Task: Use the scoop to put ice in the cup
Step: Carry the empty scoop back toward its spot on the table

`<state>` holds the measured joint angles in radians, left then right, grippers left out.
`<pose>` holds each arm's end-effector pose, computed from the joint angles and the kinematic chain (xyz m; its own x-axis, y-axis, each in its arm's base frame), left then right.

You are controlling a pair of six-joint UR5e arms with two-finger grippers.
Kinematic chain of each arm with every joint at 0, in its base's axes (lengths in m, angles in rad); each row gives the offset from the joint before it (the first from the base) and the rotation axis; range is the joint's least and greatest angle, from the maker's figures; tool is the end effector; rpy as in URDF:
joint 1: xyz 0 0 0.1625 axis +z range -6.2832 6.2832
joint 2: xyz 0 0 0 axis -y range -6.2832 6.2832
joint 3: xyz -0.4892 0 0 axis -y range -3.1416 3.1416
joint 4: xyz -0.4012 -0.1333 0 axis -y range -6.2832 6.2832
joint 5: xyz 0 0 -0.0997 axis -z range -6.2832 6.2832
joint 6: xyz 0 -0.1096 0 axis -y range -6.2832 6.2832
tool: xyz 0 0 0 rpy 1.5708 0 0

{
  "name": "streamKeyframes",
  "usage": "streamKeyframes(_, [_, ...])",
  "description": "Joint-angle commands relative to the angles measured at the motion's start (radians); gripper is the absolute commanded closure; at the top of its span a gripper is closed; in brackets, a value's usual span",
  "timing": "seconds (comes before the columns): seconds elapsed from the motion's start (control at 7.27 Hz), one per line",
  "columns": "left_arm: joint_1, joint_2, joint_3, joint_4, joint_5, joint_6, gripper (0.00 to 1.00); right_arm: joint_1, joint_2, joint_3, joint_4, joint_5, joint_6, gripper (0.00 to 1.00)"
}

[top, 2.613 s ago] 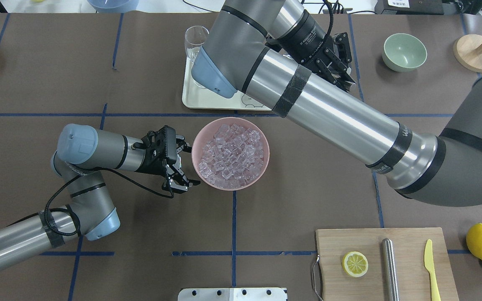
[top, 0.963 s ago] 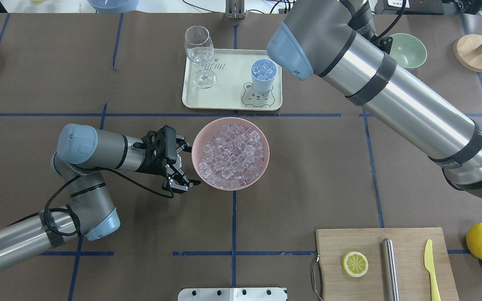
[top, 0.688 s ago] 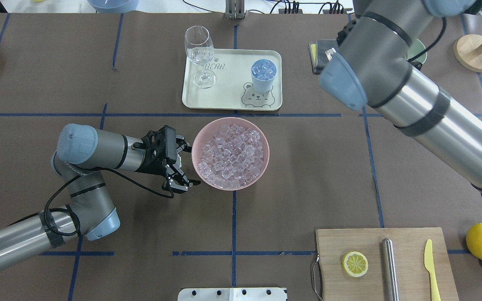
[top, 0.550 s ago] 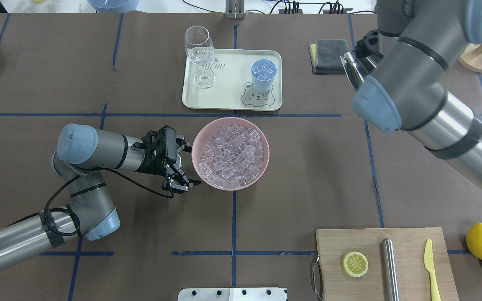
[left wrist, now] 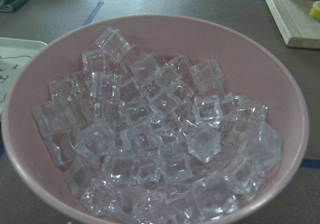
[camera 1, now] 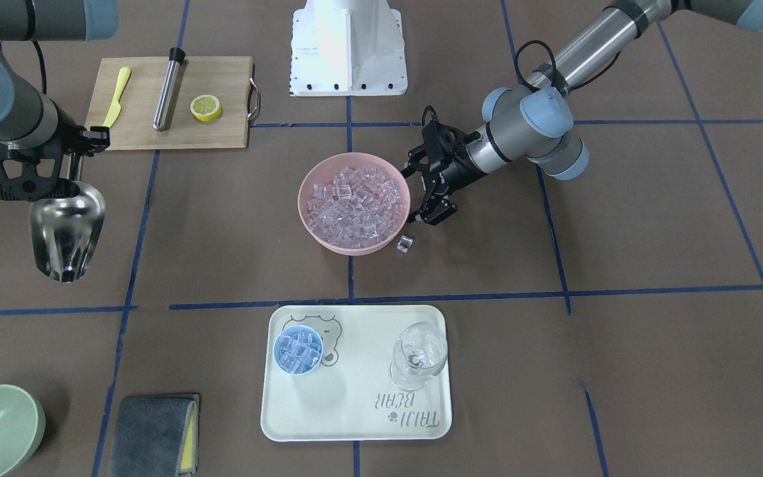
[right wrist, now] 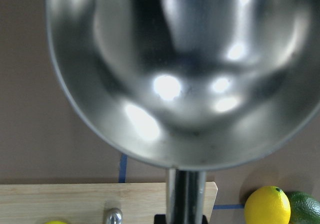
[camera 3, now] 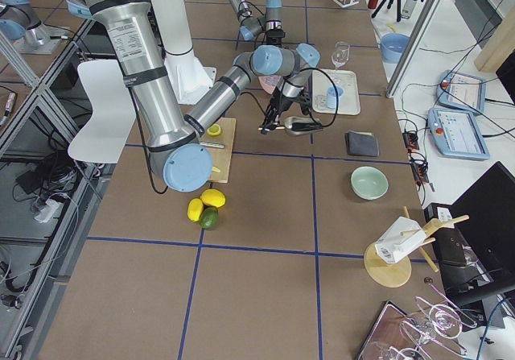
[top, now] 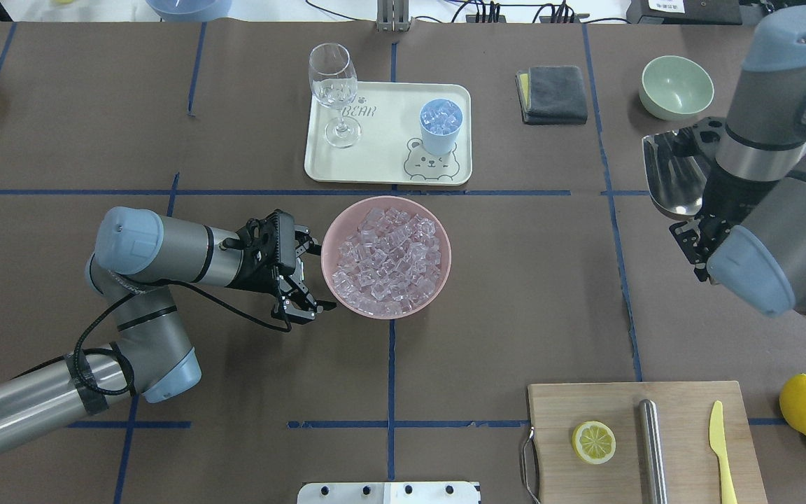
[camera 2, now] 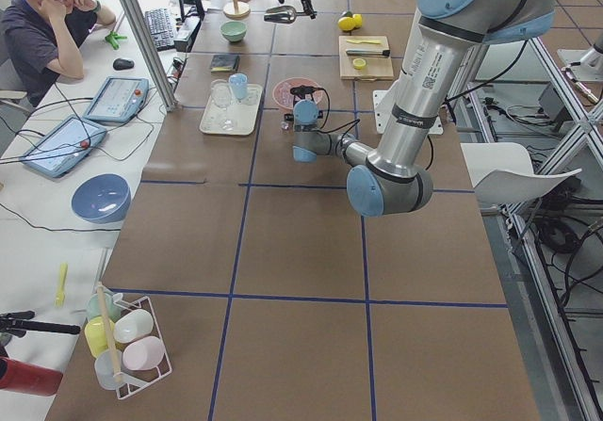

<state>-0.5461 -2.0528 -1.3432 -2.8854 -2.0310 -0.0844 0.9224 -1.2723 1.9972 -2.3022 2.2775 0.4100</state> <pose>0.5657 -0.4428 0.3955 0.0856 0.9927 -0.0851 0.0057 0.0849 0.9964 -0.2786 -0.4706 0.4480 0.7990 -0.1004 0.5929 0.3112 0.9127 -0.2648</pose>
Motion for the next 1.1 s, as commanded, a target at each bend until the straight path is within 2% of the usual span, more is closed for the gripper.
streamKeyframes(0.0, [0.000,-0.001,-0.001,0.000,0.000,0.000,0.00,-0.046,-0.149,0.009,0.235,0.028,0.136,1.00])
streamKeyframes(0.14, [0.000,0.000,-0.001,0.000,0.000,0.000,0.00,-0.101,-0.215,-0.006,0.406,0.028,0.261,1.00])
streamKeyframes(0.28, [0.000,0.000,-0.001,0.002,0.000,0.002,0.00,-0.131,-0.249,-0.021,0.525,0.033,0.339,1.00])
streamKeyframes(0.55, [0.000,0.000,0.001,0.002,0.000,0.002,0.00,-0.195,-0.251,-0.026,0.541,0.030,0.397,1.00])
streamKeyframes(0.96, [0.000,0.000,0.001,0.002,0.002,0.002,0.00,-0.226,-0.251,-0.040,0.541,0.030,0.397,1.00])
